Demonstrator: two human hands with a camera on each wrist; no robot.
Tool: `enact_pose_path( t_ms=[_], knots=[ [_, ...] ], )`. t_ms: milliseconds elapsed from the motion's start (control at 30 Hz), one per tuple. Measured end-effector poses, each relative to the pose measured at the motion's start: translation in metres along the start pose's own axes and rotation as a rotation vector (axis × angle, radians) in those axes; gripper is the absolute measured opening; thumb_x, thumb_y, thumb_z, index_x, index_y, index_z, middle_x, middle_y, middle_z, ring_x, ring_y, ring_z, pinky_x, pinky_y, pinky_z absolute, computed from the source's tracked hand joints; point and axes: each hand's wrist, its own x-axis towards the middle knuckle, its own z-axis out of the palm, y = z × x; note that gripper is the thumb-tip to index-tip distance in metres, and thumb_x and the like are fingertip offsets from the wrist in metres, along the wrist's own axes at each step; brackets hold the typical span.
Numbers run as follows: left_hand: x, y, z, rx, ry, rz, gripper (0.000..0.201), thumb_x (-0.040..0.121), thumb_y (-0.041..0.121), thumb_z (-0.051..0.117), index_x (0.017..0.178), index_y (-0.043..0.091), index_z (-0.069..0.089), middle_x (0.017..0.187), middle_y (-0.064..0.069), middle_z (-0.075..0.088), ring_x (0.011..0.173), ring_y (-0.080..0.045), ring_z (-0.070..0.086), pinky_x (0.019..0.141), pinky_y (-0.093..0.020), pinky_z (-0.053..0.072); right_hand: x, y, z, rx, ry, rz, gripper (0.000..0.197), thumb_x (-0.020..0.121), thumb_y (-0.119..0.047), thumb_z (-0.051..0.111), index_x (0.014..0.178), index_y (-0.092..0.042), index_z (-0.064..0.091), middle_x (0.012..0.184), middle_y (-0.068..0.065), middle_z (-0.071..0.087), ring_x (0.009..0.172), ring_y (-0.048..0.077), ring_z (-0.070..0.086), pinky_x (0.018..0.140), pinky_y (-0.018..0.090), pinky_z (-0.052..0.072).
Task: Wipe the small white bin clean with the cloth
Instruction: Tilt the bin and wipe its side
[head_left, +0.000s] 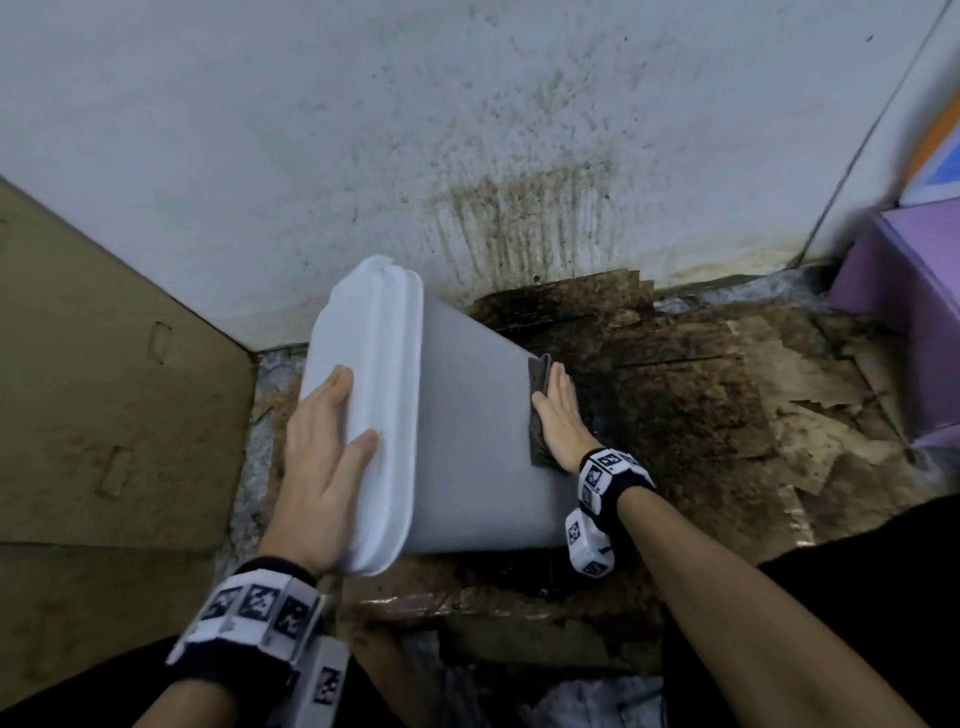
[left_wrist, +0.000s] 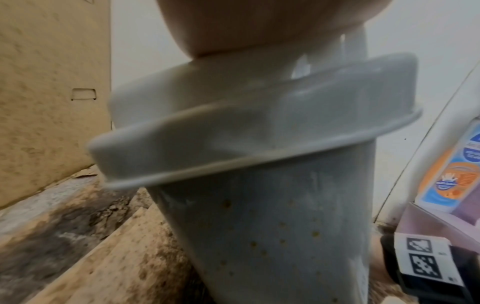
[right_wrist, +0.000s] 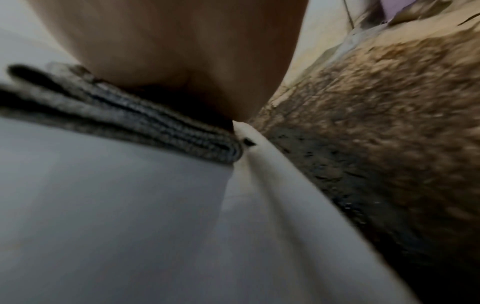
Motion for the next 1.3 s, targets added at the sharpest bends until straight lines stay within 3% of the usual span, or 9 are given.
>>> enact_pose_path(
  t_ms=[67,233,367,567,733,867,1033,1167,1300],
  knots=[
    [-0.001,-0.002,-0.001,0.004,-0.004,-0.010,0.069,0.092,0.055,0.034,0.154,0.025,0.027,0.158,0.017,0.024,0.148,-0.003,0.015,0.124,-0.039,0.014,0.000,0.011,-0.004,0.043,0.010,0.072,0.062,0.109,-0.035,0.020,0.157,-0.015,-0.013,0.166,-0.001,-0.020,0.152,0.012,-0.018,0.123,0.032,-0.011],
    [0.000,0.002,-0.001,-0.014,-0.002,-0.023,0.069,0.091,0.053,0.035,0.154,0.025,0.027,0.156,0.018,0.026,0.146,-0.005,0.016,0.122,-0.037,0.015,-0.002,0.001,0.003,0.063,0.074,0.088,0.062,0.108,-0.034,0.022,0.158,-0.013,-0.009,0.167,0.002,-0.014,0.153,0.015,-0.014,0.122,0.032,-0.009],
    [0.000,0.002,-0.001,-0.008,-0.008,-0.026,0.070,0.090,0.053,0.035,0.154,0.024,0.026,0.155,0.015,0.026,0.144,0.000,0.015,0.120,-0.031,0.013,-0.019,-0.016,0.023,0.023,0.174,0.016,0.063,0.106,-0.036,0.020,0.159,-0.012,-0.005,0.168,0.004,-0.009,0.154,0.017,-0.010,0.124,0.034,-0.007],
    [0.001,0.003,0.001,-0.008,-0.007,-0.028,0.064,0.093,0.043,0.038,0.153,0.024,0.026,0.154,0.012,0.027,0.138,0.004,0.016,0.118,-0.034,0.014,-0.058,-0.074,0.051,0.017,0.144,-0.191,0.059,0.107,-0.026,0.020,0.157,-0.022,-0.012,0.165,-0.003,-0.019,0.152,0.012,-0.018,0.123,0.039,-0.009],
    [0.000,0.012,0.003,0.006,0.013,-0.003,0.066,0.091,0.045,0.037,0.152,0.021,0.028,0.153,0.005,0.029,0.140,-0.004,0.020,0.118,-0.035,0.015,-0.072,-0.083,0.064,0.040,0.159,-0.316,0.061,0.106,-0.035,0.019,0.158,-0.026,-0.012,0.166,-0.009,-0.017,0.151,0.003,-0.017,0.121,0.031,-0.011],
    [0.000,0.015,0.006,0.008,0.018,0.014,0.061,0.093,0.043,0.038,0.151,0.023,0.029,0.153,0.008,0.028,0.143,-0.008,0.020,0.121,-0.042,0.016,-0.067,-0.067,0.056,0.005,0.149,-0.339,0.061,0.107,-0.040,0.019,0.158,-0.029,-0.012,0.166,-0.011,-0.015,0.148,-0.003,-0.018,0.119,0.023,-0.011],
    [-0.001,0.014,0.004,-0.010,0.016,0.007,0.062,0.094,0.041,0.039,0.151,0.023,0.028,0.155,0.010,0.027,0.145,-0.007,0.018,0.122,-0.045,0.017,-0.045,-0.033,0.040,0.032,0.163,-0.169,0.061,0.107,-0.038,0.020,0.159,-0.022,-0.008,0.167,-0.005,-0.013,0.152,0.006,-0.013,0.122,0.028,-0.009],
    [-0.002,0.017,0.007,-0.011,0.021,0.018,0.061,0.095,0.038,0.041,0.152,0.022,0.028,0.157,0.010,0.026,0.144,-0.003,0.017,0.122,-0.039,0.015,-0.031,0.007,0.026,0.142,0.165,0.059,0.065,0.107,-0.042,0.024,0.159,-0.020,-0.006,0.168,-0.003,-0.010,0.154,0.011,-0.009,0.125,0.037,-0.005],
    [-0.001,0.019,0.011,-0.001,0.023,0.042,0.061,0.095,0.043,0.041,0.152,0.024,0.028,0.154,0.016,0.024,0.138,0.010,0.013,0.119,-0.029,0.011,-0.022,0.019,0.021,0.182,0.200,0.118,0.065,0.105,-0.044,0.027,0.160,-0.022,0.000,0.169,-0.003,0.000,0.154,0.013,0.000,0.125,0.036,-0.002]
  ],
)
